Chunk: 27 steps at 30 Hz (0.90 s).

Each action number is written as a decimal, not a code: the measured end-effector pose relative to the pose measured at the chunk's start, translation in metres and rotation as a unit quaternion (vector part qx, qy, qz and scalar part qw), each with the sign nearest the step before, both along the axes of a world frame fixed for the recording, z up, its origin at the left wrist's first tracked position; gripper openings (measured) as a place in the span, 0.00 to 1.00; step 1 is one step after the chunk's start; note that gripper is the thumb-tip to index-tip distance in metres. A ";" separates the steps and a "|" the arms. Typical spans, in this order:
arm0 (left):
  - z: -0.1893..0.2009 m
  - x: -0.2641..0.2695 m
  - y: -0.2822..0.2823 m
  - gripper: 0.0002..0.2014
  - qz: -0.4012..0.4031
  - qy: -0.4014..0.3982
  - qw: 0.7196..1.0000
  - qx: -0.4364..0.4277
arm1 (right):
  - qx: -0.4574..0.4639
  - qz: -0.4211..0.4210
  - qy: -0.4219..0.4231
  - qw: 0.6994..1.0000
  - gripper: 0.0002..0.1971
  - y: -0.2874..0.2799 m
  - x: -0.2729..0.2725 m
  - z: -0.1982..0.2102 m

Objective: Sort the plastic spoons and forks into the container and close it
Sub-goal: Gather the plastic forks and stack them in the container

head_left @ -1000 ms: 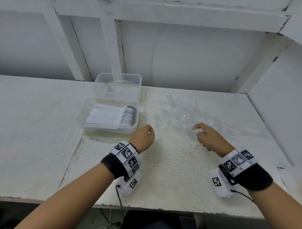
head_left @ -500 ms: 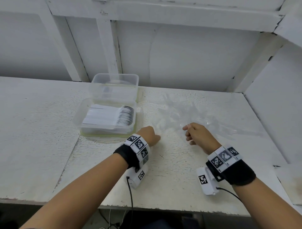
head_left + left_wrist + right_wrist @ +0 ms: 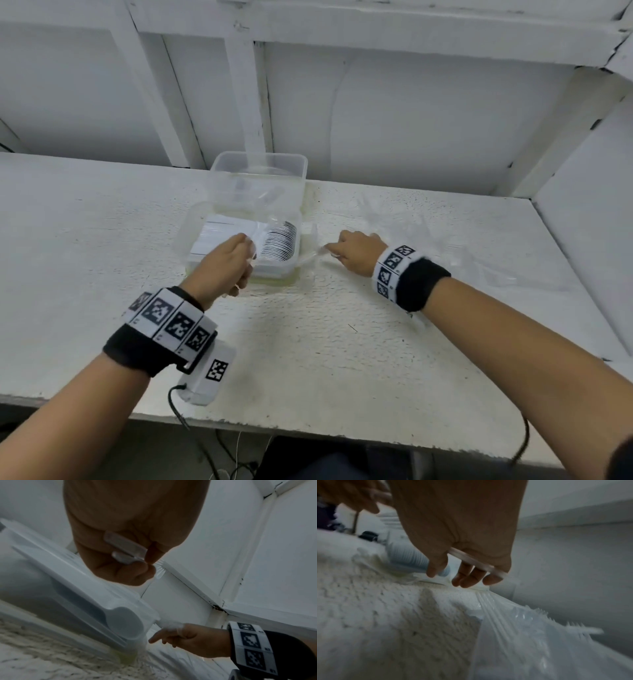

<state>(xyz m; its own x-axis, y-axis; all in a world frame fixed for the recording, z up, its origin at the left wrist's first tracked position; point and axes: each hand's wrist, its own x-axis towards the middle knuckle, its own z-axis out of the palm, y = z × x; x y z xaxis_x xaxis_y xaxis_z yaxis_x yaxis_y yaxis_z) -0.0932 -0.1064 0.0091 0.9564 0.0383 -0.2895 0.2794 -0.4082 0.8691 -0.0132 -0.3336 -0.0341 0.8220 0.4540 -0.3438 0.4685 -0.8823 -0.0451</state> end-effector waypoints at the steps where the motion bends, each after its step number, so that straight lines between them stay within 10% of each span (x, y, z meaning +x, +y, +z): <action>1: 0.001 0.001 0.004 0.11 0.011 0.005 1.000 -0.003 | -0.037 0.034 -0.016 0.999 0.21 0.004 0.002 -0.001; 27: -0.008 0.005 -0.012 0.11 -0.026 0.044 0.999 0.008 | -0.112 0.188 -0.105 0.970 0.28 -0.005 -0.024 -0.009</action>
